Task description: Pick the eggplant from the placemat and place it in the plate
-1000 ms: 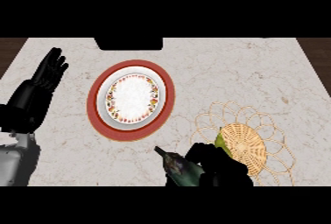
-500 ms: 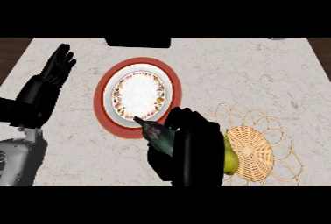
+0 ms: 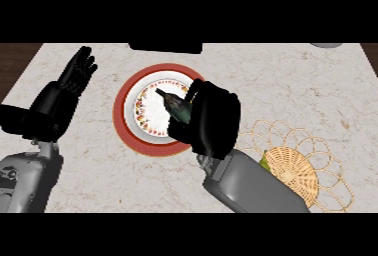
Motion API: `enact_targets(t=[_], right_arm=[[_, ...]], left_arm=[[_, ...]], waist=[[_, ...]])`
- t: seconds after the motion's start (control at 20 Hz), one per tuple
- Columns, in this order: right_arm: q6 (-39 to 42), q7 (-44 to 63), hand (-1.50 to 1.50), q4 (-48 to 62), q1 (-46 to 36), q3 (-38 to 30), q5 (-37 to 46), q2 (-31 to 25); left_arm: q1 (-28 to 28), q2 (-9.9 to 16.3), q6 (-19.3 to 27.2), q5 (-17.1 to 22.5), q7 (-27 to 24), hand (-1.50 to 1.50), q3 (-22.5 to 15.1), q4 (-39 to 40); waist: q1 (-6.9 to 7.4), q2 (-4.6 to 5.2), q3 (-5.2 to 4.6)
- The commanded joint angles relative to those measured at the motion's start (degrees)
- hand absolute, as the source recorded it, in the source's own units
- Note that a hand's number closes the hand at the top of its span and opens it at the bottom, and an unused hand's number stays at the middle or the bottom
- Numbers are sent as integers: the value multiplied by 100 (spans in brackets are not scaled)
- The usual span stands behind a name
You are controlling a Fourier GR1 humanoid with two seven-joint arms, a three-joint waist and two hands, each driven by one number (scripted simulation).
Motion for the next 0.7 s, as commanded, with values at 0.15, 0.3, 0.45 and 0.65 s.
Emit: enact_targets(t=[0.15, 0.3, 0.45, 0.65], right_arm=[[-961, 804, 150, 1856, -992, -246, -703, 72], [-1030, 461, 150, 2511, -1252, -434, -1251, 72], [-1781, 325, -150, 2743, -1178, -881, -1329, 72], [-2368, -2, -150, 3072, -1252, -780, -1940, 72]], left_arm=[[-166, -58, 71, -52, 16, 0, 10, 20], [-361, -126, 66, -132, 128, 0, -137, 81], [-192, -172, 34, -103, -75, 0, -130, 81], [-164, -50, -169, -21, -142, 0, -77, 170]], waist=[[135, 25, 0], [181, 67, 4], [192, 90, 8], [343, 107, 7]])
